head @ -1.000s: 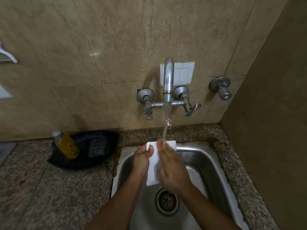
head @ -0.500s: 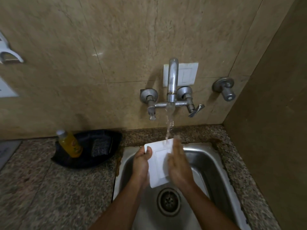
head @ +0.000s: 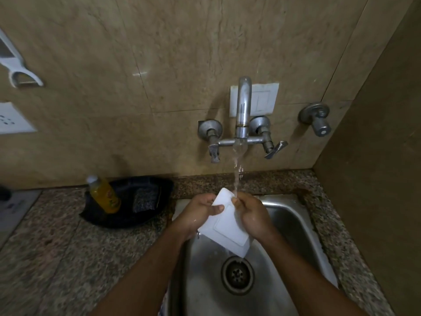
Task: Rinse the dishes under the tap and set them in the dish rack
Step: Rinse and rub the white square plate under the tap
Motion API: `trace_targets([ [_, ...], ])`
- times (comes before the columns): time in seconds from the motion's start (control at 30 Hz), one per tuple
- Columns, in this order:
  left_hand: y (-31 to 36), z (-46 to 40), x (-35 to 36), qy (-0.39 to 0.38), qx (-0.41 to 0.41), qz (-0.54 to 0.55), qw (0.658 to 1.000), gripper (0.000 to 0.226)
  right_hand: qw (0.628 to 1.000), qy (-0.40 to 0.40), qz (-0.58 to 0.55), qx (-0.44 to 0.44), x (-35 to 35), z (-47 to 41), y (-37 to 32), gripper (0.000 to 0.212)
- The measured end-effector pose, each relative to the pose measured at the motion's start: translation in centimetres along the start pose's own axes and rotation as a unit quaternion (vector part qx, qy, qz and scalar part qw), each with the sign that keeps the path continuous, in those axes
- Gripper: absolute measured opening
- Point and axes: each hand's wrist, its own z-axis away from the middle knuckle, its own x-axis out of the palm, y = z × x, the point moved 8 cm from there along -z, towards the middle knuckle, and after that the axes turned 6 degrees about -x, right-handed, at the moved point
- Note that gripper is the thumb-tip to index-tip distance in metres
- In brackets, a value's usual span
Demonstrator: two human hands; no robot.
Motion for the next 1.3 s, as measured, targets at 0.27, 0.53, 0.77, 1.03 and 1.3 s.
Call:
trace_targets([
  [0.27,-0.7,-0.2,0.4,0.08,0.026,0.086,0.993,0.017,0.977,-0.003,0.171,-0.129,2.0,2.2,-2.0,0.065],
  [0.53,-1.9,-0.3,0.0,0.126,0.016,0.092,0.988,0.013,0.978,-0.011,0.164,-0.13,2.7,3.1,-2.0,0.068],
  [0.77,-2.8,0.3,-1.4,0.137,0.007,0.146,0.98,0.011,0.997,0.019,0.075,0.009,1.4,2.6,3.3,0.056],
  [1.03,-3.7,0.8,-4.0,0.153,-0.012,0.186,0.97,0.013,0.997,-0.003,0.03,-0.07,2.3,2.7,0.6,0.058],
  [1.3,-3.8,1.1,-4.5,0.117,-0.012,0.201,0.973,0.018,0.87,0.046,-0.46,0.172,3.7,2.0,3.4,0.026],
])
